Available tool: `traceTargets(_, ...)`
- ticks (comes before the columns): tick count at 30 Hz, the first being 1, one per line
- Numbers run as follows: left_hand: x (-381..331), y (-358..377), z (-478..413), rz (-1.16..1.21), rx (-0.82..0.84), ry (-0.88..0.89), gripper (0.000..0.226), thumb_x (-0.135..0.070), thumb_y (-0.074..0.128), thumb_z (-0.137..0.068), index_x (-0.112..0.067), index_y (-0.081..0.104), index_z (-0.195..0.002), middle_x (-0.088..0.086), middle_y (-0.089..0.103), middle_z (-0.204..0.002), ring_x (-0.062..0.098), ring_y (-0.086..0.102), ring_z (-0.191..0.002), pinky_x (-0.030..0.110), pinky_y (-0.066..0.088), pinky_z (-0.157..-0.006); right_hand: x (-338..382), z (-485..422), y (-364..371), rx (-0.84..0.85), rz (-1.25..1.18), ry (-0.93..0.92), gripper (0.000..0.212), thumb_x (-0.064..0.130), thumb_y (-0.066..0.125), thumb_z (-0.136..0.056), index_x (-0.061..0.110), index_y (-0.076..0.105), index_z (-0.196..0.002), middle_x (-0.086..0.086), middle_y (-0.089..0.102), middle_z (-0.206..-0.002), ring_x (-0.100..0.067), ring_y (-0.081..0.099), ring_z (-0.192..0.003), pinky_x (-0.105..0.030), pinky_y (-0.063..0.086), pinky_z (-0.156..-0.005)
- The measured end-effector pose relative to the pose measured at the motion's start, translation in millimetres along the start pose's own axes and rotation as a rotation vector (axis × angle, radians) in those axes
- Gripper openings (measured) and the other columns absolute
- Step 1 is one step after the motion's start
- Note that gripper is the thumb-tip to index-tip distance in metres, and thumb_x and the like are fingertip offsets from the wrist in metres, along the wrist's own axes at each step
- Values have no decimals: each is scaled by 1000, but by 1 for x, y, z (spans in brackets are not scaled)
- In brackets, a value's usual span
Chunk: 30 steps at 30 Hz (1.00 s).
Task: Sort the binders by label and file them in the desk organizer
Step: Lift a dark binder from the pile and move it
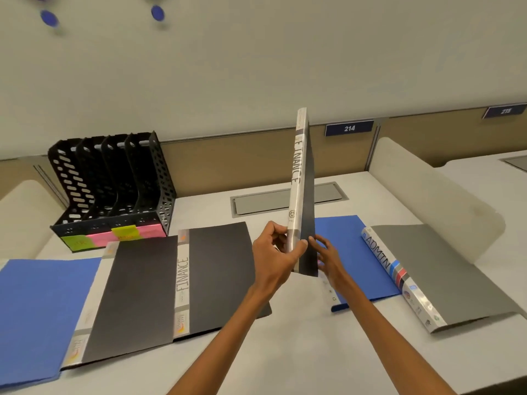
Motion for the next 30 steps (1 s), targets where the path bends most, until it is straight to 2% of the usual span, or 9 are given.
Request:
traceTargets(4, -5, -8, 6, 3, -50, -3, 35, -42, 79, -72, -21, 54, -85, -11, 54, -69, 6, 54, -60, 14, 48, -55, 1, 2, 15, -1, -6, -34, 51, 31, 58, -95, 14, 44, -141, -15, 50, -141, -36, 50, -128, -52, 45, -104)
traceTargets(9, -6, -28, 3, -13, -107, -37, 31, -35, 81, -73, -24, 53, -81, -10, 54, -63, 7, 50, -56, 16, 46, -54, 6, 3, 27, -31, 17, -37, 59, 36, 62, -91, 14, 43, -143, -13, 53, -139, -36, 52, -125, -55, 44, -105)
traceTargets(12, -5, -38, 2, -19, -116, -49, 32, -32, 83, -73, -22, 54, -82, -2, 56, -64, 8, 49, -55, 23, 47, -54, 8, 3, 35, -22, 33, -35, 65, 39, 64, -88, 14, 42, -144, -13, 52, -139, -37, 52, -126, -55, 44, -105)
traceTargets(15, -5, -46, 5, -43, -123, -49, 33, -33, 83, -74, -21, 54, -83, -2, 57, -65, 9, 50, -55, 21, 48, -54, 4, 4, 42, -15, 42, -27, 65, 40, 64, -88, 15, 41, -144, -13, 52, -140, -37, 51, -127, -55, 44, -105)
traceTargets(17, -7, -51, 7, -69, -136, -40, 32, -38, 81, -73, -22, 56, -84, -7, 59, -69, 8, 55, -60, 18, 50, -56, 2, 5, 45, -17, 47, -23, 64, 40, 63, -89, 15, 42, -144, -13, 53, -139, -37, 52, -126, -54, 45, -104)
traceTargets(19, -9, -56, 9, -103, -150, -24, 35, -42, 80, -72, -22, 60, -92, -11, 64, -84, 5, 61, -73, 16, 53, -60, -1, 6, 48, -19, 58, -17, 63, 40, 63, -89, 15, 43, -143, -13, 54, -139, -37, 52, -125, -52, 46, -102)
traceTargets(22, 0, -67, 8, -94, -146, -68, 43, -33, 83, -73, -13, 63, -105, -4, 63, -110, 11, 63, -95, 18, 58, -69, -6, 7, 53, -18, 69, -3, 66, 41, 65, -88, 16, 41, -145, -11, 52, -141, -36, 51, -126, -49, 46, -101)
traceTargets(24, 15, -82, 7, -72, -142, -156, 39, -27, 84, -75, -13, 64, -106, -4, 67, -108, 16, 67, -94, 19, 58, -72, -7, 7, 54, -31, 76, -10, 70, 40, 68, -87, 16, 40, -146, -10, 52, -142, -35, 51, -127, -48, 46, -102)
traceTargets(30, 64, -136, 12, -80, -138, -379, 31, -22, 83, -74, -21, 64, -98, -8, 69, -102, 12, 70, -91, 22, 58, -74, 1, 6, 66, -69, 170, -79, 76, 40, 76, -80, 17, 41, -143, -6, 53, -140, -30, 54, -125, -42, 48, -101)
Point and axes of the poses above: each hand's wrist, its own z-axis away from the middle knuckle, its own y-axis out of the palm, x = y × z, the point moved 10 cm from there along -z, towards the middle knuckle
